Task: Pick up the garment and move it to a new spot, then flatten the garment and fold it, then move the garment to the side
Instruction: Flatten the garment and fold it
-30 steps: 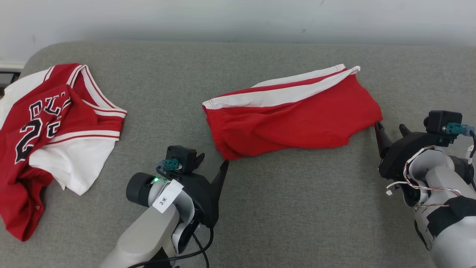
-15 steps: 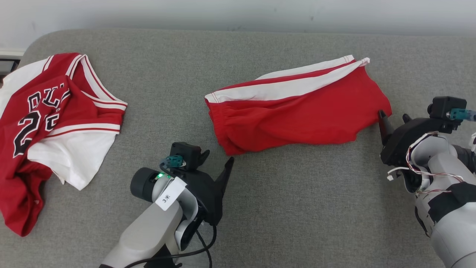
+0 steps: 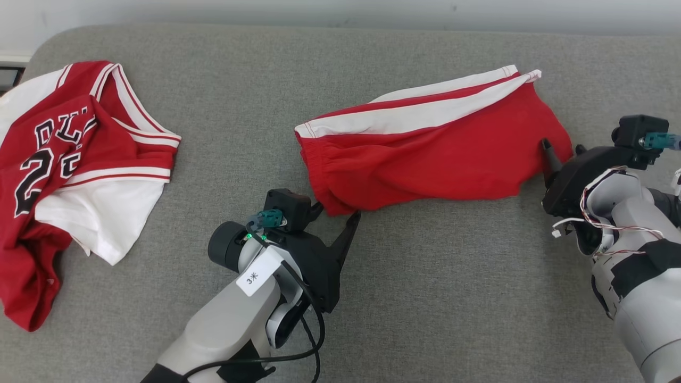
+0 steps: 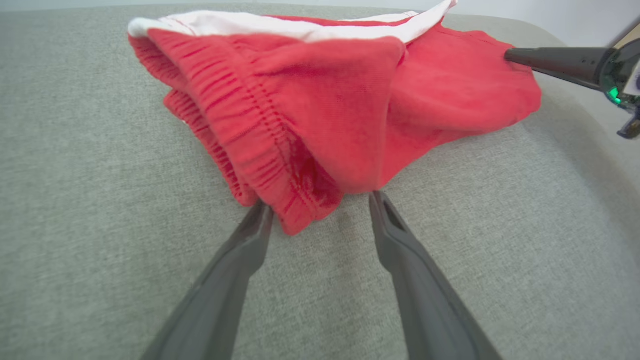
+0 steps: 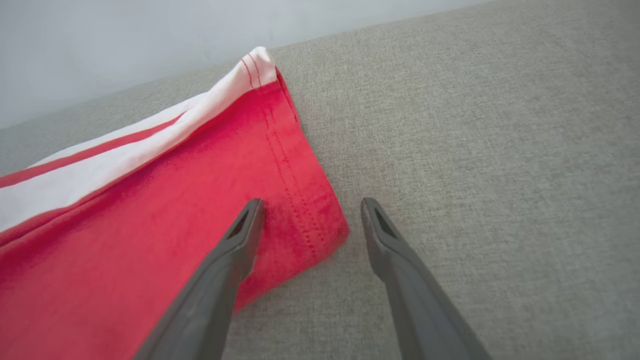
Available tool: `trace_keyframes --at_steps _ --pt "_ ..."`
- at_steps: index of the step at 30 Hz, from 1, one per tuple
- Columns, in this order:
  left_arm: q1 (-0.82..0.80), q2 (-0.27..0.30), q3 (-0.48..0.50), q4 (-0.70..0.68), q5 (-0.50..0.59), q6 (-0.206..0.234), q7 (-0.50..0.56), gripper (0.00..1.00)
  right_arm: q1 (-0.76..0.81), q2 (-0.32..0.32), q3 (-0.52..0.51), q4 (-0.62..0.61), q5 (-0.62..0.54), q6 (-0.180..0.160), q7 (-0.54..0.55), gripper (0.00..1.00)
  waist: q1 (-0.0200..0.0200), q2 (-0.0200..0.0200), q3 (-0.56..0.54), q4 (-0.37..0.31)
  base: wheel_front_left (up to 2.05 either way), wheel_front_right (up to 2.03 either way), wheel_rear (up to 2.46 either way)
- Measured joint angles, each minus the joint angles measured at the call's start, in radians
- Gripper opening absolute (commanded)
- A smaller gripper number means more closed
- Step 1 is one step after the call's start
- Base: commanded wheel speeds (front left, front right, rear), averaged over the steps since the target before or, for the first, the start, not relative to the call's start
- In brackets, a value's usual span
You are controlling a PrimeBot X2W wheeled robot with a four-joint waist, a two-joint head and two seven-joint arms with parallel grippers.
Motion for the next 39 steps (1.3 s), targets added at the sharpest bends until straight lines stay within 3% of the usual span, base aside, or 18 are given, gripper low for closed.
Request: trace_keyframes --at_steps 11,12,13,14,15,16,17,18,19,20,31,39 --pt "-0.022 0.0 -0.035 -0.006 -0.029 0.015 0.001 0.97 -0.046 -0.002 0.013 0.061 0.0 -0.005 0.051 1.0 -0.0001 0.0 0.024 0.025 0.0 0.0 0.0" --pt "-0.023 0.0 -0.036 -0.006 -0.03 0.018 0.001 0.96 -0.05 -0.002 0.015 0.062 -0.001 -0.006 0.058 0.92 -0.0001 0.0 0.024 0.025 0.0 0.0 0.0" --pt "-0.025 0.0 -0.038 -0.005 -0.036 0.018 0.001 0.96 -0.051 -0.002 0.016 0.064 -0.001 -0.006 0.061 0.78 -0.0001 -0.0001 0.024 0.026 0.0 0.0 0.0" --pt "-0.028 0.0 -0.04 -0.005 -0.046 0.019 0.001 0.96 -0.051 -0.002 0.016 0.067 -0.001 -0.006 0.062 0.58 -0.0001 -0.0001 0.024 0.026 0.0 0.0 0.0" --pt "-0.033 0.0 -0.042 -0.005 -0.054 0.019 0.001 0.95 -0.051 -0.002 0.016 0.07 -0.001 -0.006 0.062 0.48 -0.0001 0.0 0.024 0.026 0.0 0.0 0.0" --pt "-0.035 0.0 -0.045 -0.005 -0.057 0.019 0.0 0.95 -0.051 -0.003 0.016 0.072 -0.001 -0.006 0.063 0.48 -0.0001 0.0 0.024 0.027 0.0 0.0 0.0" --pt "-0.035 0.0 -0.048 -0.005 -0.059 0.019 0.0 0.8 -0.053 -0.002 0.016 0.075 -0.001 -0.006 0.069 0.28 -0.0001 0.0 0.024 0.027 0.0 0.0 0.0" --pt "-0.035 0.0 -0.052 -0.004 -0.062 0.019 0.0 0.49 -0.055 -0.001 0.016 0.077 0.0 -0.006 0.071 0.13 -0.0001 0.0 0.023 0.027 0.0 0.0 0.0" --pt "-0.035 0.0 -0.055 -0.003 -0.062 0.02 0.0 0.29 -0.059 0.001 0.016 0.082 0.0 -0.006 0.071 0.0 -0.0001 0.0 0.023 0.027 0.0 0.0 0.0" --pt "-0.036 0.0 -0.059 -0.001 -0.063 0.02 0.0 0.0 -0.064 0.001 0.016 0.087 0.0 -0.006 0.074 0.0 -0.0001 -0.0001 0.023 0.027 0.0 0.0 0.0" --pt "-0.057 0.0 -0.083 0.016 -0.08 0.017 0.0 0.0 -0.07 0.003 0.015 0.097 0.0 -0.006 0.077 0.0 -0.0001 0.0 0.015 0.024 0.0 0.0 0.0" --pt "-0.051 0.002 -0.13 0.053 -0.079 -0.074 -0.007 0.0 -0.046 0.002 0.003 0.105 0.018 0.015 0.046 0.0 -0.0001 0.0 -0.024 0.017 0.0 0.0 0.0"
